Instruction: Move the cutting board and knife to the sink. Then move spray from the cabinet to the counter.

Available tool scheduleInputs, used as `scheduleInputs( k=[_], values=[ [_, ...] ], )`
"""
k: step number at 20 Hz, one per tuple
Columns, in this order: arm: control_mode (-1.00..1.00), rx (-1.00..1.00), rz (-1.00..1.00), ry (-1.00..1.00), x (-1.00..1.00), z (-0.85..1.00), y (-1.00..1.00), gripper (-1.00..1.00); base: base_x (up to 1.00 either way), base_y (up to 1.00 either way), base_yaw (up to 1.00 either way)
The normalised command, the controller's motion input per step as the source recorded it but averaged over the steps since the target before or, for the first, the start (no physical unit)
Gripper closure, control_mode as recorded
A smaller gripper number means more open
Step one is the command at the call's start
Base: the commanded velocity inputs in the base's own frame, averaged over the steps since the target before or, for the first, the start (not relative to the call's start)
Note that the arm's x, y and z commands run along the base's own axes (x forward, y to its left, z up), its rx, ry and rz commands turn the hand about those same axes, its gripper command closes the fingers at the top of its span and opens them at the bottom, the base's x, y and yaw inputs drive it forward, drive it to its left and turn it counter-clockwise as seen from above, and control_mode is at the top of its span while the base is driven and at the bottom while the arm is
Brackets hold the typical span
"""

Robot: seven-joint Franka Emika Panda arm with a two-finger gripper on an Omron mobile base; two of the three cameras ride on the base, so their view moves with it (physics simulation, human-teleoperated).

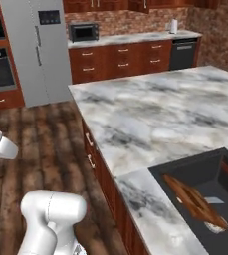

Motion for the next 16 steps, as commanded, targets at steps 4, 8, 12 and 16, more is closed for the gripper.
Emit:
scheduleInputs(
  k=[4,8,12,16],
  values=[
    [1.00,0.00,0.00,0.00,0.00,0.00,0.00,-1.00,1.00,0.99,0.25],
    [1.00,0.00,0.00,0.00,0.00,0.00,0.00,-1.00,1.00,1.00,0.10],
    [1.00,0.00,0.00,0.00,0.00,0.00,0.00,-1.00,1.00,0.80,0.30],
    [1.00,0.00,0.00,0.00,0.00,0.00,0.00,-1.00,1.00,0.77,0.31]
  ],
)
